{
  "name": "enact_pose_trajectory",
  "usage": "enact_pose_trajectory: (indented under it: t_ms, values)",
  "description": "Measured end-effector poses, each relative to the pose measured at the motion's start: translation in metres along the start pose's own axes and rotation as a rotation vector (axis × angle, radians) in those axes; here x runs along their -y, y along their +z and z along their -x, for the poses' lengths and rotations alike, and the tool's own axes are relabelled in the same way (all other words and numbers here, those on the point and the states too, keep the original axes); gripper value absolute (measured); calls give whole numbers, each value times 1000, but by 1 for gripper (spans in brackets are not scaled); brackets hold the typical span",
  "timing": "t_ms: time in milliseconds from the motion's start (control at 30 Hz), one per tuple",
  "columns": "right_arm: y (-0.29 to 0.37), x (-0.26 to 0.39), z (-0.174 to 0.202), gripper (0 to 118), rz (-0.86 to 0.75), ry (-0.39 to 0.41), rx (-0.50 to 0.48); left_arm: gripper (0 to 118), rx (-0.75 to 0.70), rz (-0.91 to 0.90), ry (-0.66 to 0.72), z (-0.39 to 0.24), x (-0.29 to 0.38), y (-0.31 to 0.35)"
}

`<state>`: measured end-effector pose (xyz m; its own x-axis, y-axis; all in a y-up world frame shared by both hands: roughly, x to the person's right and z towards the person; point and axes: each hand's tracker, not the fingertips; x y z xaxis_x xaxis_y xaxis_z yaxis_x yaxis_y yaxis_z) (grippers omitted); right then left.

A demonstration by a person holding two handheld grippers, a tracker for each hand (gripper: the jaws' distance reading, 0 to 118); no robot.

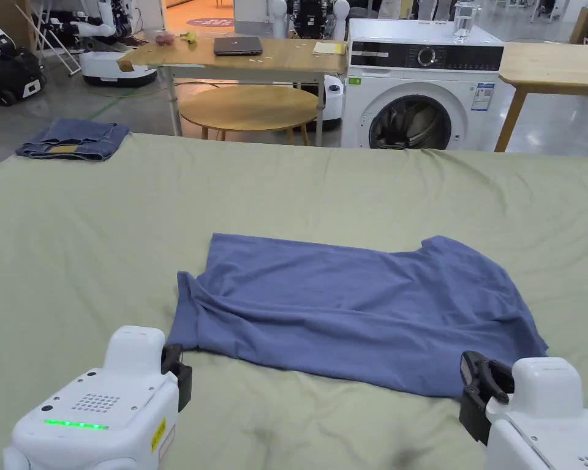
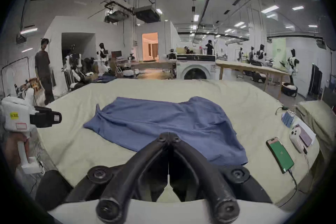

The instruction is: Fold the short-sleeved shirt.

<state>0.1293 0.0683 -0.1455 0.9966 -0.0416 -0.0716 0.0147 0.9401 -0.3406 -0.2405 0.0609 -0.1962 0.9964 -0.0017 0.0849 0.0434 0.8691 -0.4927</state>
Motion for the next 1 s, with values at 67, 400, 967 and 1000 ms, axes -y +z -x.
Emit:
enact_pose_trajectory:
  t_ms: [67, 400, 967, 1000]
  values:
    - [-3, -3, -6, 0, 5, -7, -1, 0, -7, 7, 5, 5, 0, -10]
    - [-23, 13, -40, 0, 80, -2, 62, 118, -35, 120, 93, 40, 2, -104]
    - [-119, 43, -170, 111, 367, -120, 278, 3, -76, 298, -93, 20, -26, -152]
    - [-128, 43, -172, 111, 412, -142, 267, 3, -68, 296, -81, 21, -26, -150]
